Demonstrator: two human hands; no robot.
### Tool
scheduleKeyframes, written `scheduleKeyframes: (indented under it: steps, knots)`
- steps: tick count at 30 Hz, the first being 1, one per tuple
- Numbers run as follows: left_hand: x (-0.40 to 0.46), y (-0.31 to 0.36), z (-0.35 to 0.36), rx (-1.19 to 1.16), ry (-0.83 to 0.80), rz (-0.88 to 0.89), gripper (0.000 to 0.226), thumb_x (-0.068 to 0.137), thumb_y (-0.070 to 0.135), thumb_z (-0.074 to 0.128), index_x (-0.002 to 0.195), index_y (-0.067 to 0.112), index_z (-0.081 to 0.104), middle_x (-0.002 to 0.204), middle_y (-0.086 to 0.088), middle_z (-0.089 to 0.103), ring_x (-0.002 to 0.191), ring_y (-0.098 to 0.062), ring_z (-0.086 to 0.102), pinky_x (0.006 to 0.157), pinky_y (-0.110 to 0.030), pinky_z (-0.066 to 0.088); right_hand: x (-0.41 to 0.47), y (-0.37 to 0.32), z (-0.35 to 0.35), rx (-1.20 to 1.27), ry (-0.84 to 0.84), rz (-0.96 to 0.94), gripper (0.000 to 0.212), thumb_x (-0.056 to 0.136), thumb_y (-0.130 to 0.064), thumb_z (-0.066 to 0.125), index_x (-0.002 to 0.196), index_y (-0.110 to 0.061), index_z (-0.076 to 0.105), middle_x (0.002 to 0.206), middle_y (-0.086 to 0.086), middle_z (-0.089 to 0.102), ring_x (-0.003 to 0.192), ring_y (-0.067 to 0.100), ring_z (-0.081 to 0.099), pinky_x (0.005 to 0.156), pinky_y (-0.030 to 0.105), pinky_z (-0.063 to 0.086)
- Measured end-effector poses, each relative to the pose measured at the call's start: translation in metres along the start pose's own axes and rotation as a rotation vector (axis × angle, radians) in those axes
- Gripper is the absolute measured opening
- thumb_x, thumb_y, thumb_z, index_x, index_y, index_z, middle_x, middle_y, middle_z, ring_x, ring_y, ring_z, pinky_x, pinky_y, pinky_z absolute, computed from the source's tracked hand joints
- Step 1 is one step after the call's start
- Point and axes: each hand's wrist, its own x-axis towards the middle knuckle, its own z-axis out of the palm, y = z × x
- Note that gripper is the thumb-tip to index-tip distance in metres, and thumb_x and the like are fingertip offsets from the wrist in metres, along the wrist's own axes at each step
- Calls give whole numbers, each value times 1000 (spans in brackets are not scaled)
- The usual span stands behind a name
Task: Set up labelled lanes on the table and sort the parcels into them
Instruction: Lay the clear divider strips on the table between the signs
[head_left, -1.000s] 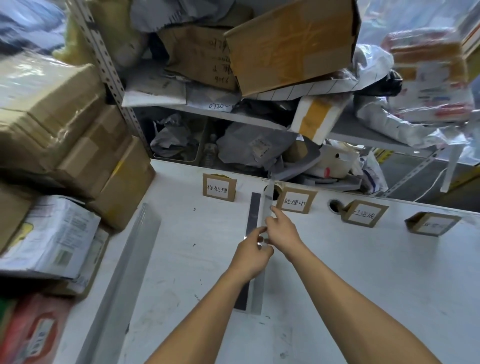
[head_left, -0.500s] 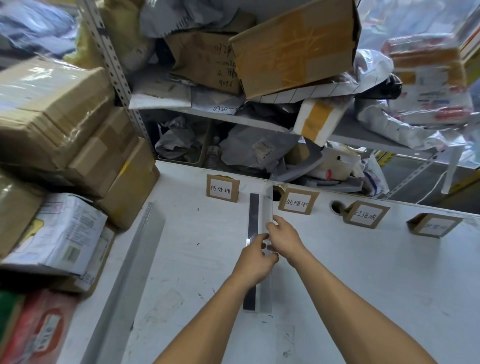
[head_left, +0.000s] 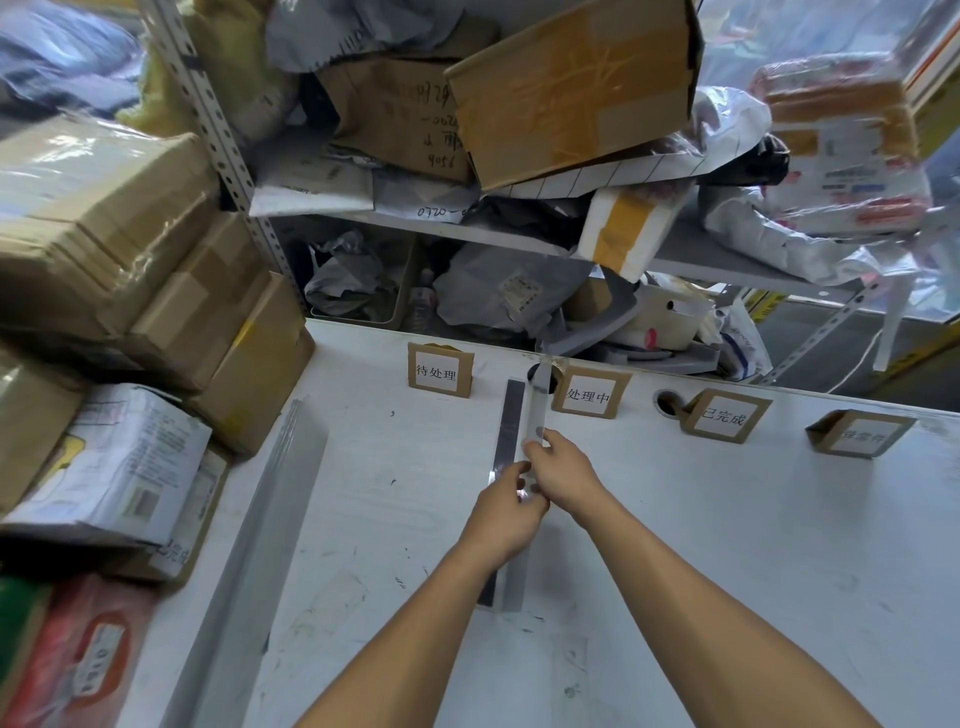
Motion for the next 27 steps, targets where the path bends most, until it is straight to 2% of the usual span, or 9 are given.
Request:
scheduleKeyframes:
  steps: [2,11,15,18,21,24,27]
  knots:
    - [-1,0,-1,-10,-2,-4,48,99,31,53,145,29,41,141,1,55,120,-18,58,86,-26,45,0,-1,0,-6,1,-3,55,104,-35,44,154,-16,34,150,12,48,128,30,54,106,47,49]
    - [-6,0,-6,-20,-3,-9,54,99,34,55,149,26,35,146,-2,51,126,-22,55,103,-37,48,0,-1,0,-31,-3,12,58,104,-38,43,155,-13,31,155,12,42,135,31,49,111,48,42]
    - [-8,-1,-11,-11,18,5,58,98,38,55,150,27,33,149,-1,47,129,-21,52,102,-35,45,-1,1,-3,-45,21,11,60,104,-40,43,155,-11,30,156,11,41,141,29,42,113,39,34]
    - [-11,-2,-22,17,61,18,56,99,36,55,150,27,34,150,1,46,131,-21,50,101,-33,44,-7,-3,-5,7,140,-44,58,104,-38,45,154,-13,32,156,9,41,142,27,41,112,38,34]
    - [-16,-2,-43,-7,138,37,47,100,32,54,145,27,40,142,1,52,117,-16,55,88,-25,45,-18,-12,-2,28,342,-194,52,104,-34,48,151,-16,38,155,4,43,142,23,39,114,39,35]
    - [-27,-3,-71,-17,244,97,37,101,27,53,138,24,50,133,2,59,105,-8,53,85,-22,41,-35,-28,10,-6,411,-378,41,102,-30,52,141,-19,49,138,-1,55,126,14,50,104,29,41]
    - [-44,-5,-101,2,368,156,27,101,22,53,127,22,60,124,4,64,102,-6,55,85,-19,42,-54,-46,33,-15,336,-481,32,101,-28,53,133,-20,53,113,-9,57,100,5,55,91,26,50]
